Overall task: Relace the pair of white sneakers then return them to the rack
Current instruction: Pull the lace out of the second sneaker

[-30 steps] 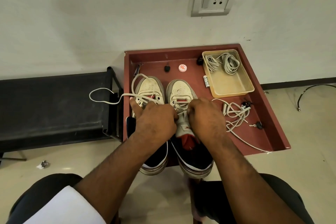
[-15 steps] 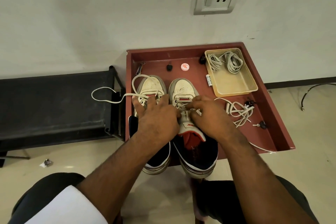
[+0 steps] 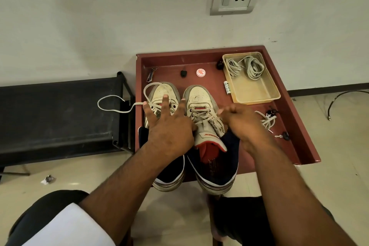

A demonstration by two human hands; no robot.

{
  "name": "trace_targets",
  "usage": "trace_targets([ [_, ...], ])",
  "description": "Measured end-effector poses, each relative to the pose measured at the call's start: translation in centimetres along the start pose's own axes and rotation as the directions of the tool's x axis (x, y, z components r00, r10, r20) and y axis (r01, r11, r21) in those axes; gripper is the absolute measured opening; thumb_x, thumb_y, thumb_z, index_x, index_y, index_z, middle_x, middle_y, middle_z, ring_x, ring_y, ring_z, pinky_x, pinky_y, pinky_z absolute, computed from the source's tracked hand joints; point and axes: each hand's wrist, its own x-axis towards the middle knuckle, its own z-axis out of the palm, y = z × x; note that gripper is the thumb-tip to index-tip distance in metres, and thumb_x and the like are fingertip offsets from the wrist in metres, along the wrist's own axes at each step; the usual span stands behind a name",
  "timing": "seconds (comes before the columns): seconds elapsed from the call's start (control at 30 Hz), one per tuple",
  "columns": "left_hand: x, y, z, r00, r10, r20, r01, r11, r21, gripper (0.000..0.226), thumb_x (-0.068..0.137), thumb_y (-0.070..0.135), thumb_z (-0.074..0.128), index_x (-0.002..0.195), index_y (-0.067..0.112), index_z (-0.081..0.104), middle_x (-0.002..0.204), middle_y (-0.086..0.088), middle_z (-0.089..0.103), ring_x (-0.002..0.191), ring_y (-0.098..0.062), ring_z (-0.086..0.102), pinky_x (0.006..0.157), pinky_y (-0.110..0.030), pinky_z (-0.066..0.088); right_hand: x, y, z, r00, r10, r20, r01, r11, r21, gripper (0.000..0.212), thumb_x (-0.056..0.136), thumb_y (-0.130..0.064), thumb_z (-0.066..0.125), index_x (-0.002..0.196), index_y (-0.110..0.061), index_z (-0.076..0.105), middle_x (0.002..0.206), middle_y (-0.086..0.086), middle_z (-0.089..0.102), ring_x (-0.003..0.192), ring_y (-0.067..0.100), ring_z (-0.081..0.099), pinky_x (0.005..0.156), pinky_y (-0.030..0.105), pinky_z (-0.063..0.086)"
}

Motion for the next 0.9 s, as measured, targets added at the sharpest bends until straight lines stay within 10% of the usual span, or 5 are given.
trace_targets([
  [0.13,0.0,0.0,0.1,1.000,-0.005,0.000,0.005,1.000,0.006,0.033,0.098,0.043,0.045,0.127,0.045,0.059,0.165,0.002,-0.002,0.147,-0.041,-0.019,0.101,-0.076,-0.016,0.3,-0.5,-0.5,0.997,0.071,0.017,-0.073,0.957,0.281,0.018,0.096,-0.009,0.056,0.082,-0.017,0.064,0.068,-0.005,0.067,0.064,0.011,0.058,0.057,0.025,0.047],
  [0.3,0.1,0.0,0.2,1.000,-0.012,0.003,0.012,1.000,-0.002,0.033,0.096,0.038,0.048,0.126,0.041,0.060,0.165,0.002,-0.002,0.147,-0.041,-0.020,0.100,-0.077,-0.017,0.3,-0.3,-0.3,0.932,-0.348,0.104,0.348,0.775,-0.527,0.035,0.088,-0.027,0.067,0.123,-0.024,0.064,0.137,-0.006,0.049,0.128,0.015,0.045,0.109,0.038,0.037],
  [0.47,0.3,0.0,0.4,1.000,-0.002,0.000,0.002,1.000,-0.011,0.034,0.098,0.041,0.044,0.129,0.040,0.058,0.166,0.001,-0.002,0.147,-0.041,-0.019,0.101,-0.077,-0.016,-0.1,-0.8,0.9,0.929,-0.283,0.239,0.359,0.525,-0.772,0.014,0.086,-0.029,0.066,0.098,-0.029,0.073,0.144,-0.009,0.048,0.128,0.020,0.045,0.105,0.045,0.040],
  [0.73,0.1,0.0,-0.1,1.000,0.019,0.012,-0.019,1.000,-0.007,0.033,0.100,0.041,0.041,0.127,0.047,0.058,0.166,0.000,0.001,0.147,-0.042,-0.018,0.100,-0.076,-0.017,0.7,0.4,0.8,0.996,0.006,-0.093,0.017,0.969,0.246,0.021,0.095,-0.006,0.055,0.080,-0.020,0.060,0.080,0.000,0.066,0.073,0.014,0.057,0.065,0.029,0.044],
  [0.9,0.0,-0.1,-0.1,1.000,0.009,0.020,-0.009,1.000,-0.011,0.034,0.097,0.033,0.042,0.125,0.041,0.061,0.166,0.001,0.000,0.147,-0.042,-0.019,0.100,-0.076,-0.017,0.4,0.0,0.7,0.912,-0.400,0.087,0.398,0.818,-0.415,0.038,0.088,-0.024,0.069,0.124,-0.024,0.061,0.125,-0.011,0.054,0.117,0.005,0.048,0.103,0.030,0.039],
])
